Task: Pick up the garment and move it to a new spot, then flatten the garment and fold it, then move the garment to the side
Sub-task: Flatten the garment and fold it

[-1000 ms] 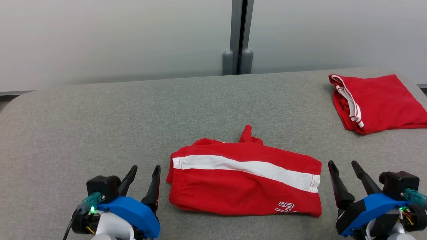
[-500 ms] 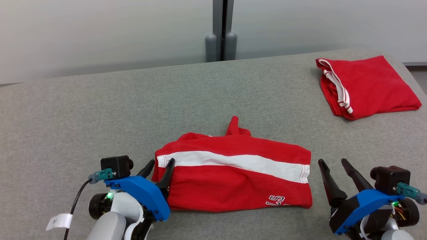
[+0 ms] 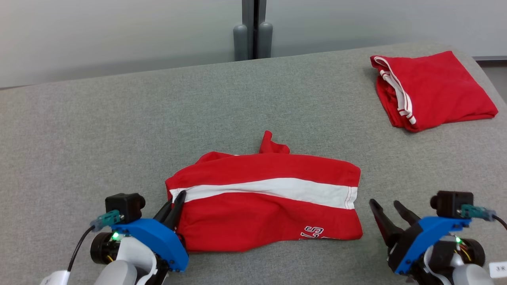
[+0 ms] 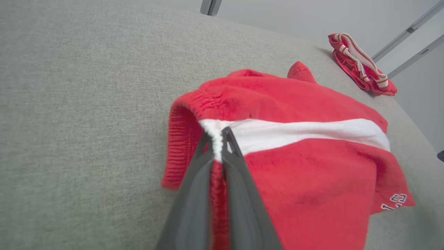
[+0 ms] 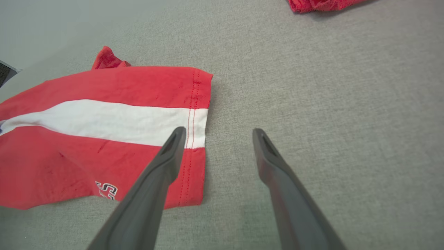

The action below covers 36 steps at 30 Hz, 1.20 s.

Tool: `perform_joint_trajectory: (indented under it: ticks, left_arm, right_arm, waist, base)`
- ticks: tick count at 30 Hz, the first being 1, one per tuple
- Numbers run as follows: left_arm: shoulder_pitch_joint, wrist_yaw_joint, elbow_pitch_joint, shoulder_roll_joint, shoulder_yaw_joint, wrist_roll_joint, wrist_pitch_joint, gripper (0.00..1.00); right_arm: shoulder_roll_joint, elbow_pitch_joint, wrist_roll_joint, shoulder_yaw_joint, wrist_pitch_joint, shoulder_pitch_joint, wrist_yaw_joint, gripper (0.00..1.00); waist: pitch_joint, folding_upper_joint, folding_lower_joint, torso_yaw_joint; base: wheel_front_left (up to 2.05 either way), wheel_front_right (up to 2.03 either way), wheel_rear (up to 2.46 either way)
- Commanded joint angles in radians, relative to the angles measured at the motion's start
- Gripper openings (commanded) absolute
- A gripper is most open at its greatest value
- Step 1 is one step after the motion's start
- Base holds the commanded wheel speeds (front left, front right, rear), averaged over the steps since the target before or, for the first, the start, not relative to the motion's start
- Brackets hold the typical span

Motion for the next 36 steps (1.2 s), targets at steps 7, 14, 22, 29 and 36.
perform_joint_trajectory:
  ticks: [7, 14, 22, 29, 36]
  left_arm:
    - [0.056, -0.006, -0.065, 0.031, -0.021, 0.002, -0.026, 0.0]
    - [0.068, -0.005, -0.068, 0.036, -0.024, -0.007, -0.029, 0.0]
    - [0.072, 0.002, -0.051, 0.041, -0.018, -0.019, -0.037, 0.0]
    - [0.081, 0.011, -0.055, 0.048, -0.012, -0.028, -0.045, 0.0]
    - [0.086, 0.017, -0.07, 0.052, -0.015, -0.032, -0.038, 0.0]
  right_arm:
    - [0.0, 0.117, 0.058, 0.041, 0.044, -0.122, 0.0, 1.0]
    - [0.0, 0.235, 0.097, 0.091, 0.026, -0.195, 0.0, 1.0]
    - [0.001, 0.359, 0.116, 0.193, -0.017, -0.268, 0.0, 0.99]
    - [-0.001, 0.296, 0.135, 0.261, -0.062, -0.234, 0.0, 1.0]
    - [0.0, 0.282, 0.081, 0.244, -0.054, -0.227, 0.0, 0.88]
  waist:
    - [0.024, -0.0002, 0.0, 0.023]
    - [0.027, -0.0002, 0.0, 0.031]
    - [0.033, -0.0002, 0.0, 0.026]
    - [0.029, -0.0002, 0.0, 0.018]
    - [0.024, -0.0002, 0.0, 0.024]
  base:
    - [0.0, 0.0, 0.0]
    - [0.0, 0.0, 0.0]
    - [0.0, 0.0, 0.0]
    - [0.0, 0.0, 0.0]
    - [0.0, 0.0, 0.0]
